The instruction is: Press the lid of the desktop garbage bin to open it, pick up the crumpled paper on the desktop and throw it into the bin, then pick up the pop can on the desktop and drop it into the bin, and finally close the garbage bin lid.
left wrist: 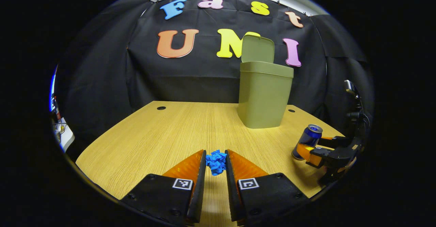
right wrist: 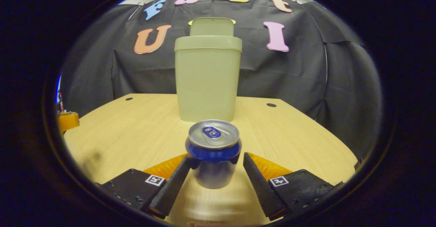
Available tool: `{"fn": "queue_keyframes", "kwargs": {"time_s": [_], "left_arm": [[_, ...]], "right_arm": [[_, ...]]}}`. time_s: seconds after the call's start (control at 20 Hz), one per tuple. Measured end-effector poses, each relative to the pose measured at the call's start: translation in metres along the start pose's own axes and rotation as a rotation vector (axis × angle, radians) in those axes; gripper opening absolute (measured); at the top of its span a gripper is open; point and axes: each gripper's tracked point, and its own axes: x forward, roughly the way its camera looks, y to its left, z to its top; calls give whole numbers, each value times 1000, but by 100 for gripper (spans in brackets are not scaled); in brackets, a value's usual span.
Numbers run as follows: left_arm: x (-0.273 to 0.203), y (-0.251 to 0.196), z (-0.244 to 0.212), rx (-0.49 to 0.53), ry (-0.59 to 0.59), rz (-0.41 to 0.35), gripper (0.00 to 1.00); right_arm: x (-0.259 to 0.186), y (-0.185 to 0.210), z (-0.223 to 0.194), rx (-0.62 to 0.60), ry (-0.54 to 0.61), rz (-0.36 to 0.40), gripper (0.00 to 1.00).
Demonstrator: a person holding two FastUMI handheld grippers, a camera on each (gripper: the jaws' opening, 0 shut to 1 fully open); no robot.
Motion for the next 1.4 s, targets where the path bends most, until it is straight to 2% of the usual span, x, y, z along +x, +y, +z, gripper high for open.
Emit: {"fn": "queue_keyframes", "kwargs": {"time_s": [0.1, 0.15, 0.2, 0.4, 0.65, 1.0, 1.4], "left_arm": [[4, -1, -2, -17, 10, -6, 35], [5, 1, -3, -27, 14, -5, 35], [5, 2, -5, -36, 18, -2, 35], [6, 4, -7, -50, 24, 10, 35], [0, 0, 3, -40, 5, 19, 35], [-6, -30, 35, -34, -17, -51, 35], [9, -54, 115, 9, -82, -86, 35]], "right_arm": [[1, 1, 4, 10, -14, 1, 98], [0, -1, 5, 9, -15, -5, 95], [4, -2, 6, 13, -16, -2, 82], [-8, -6, 16, 1, -58, -18, 81], [-41, -5, 45, 28, -93, 39, 79], [-83, -14, 93, -28, -152, 26, 80], [-99, -16, 147, -28, -218, 59, 79]]}}
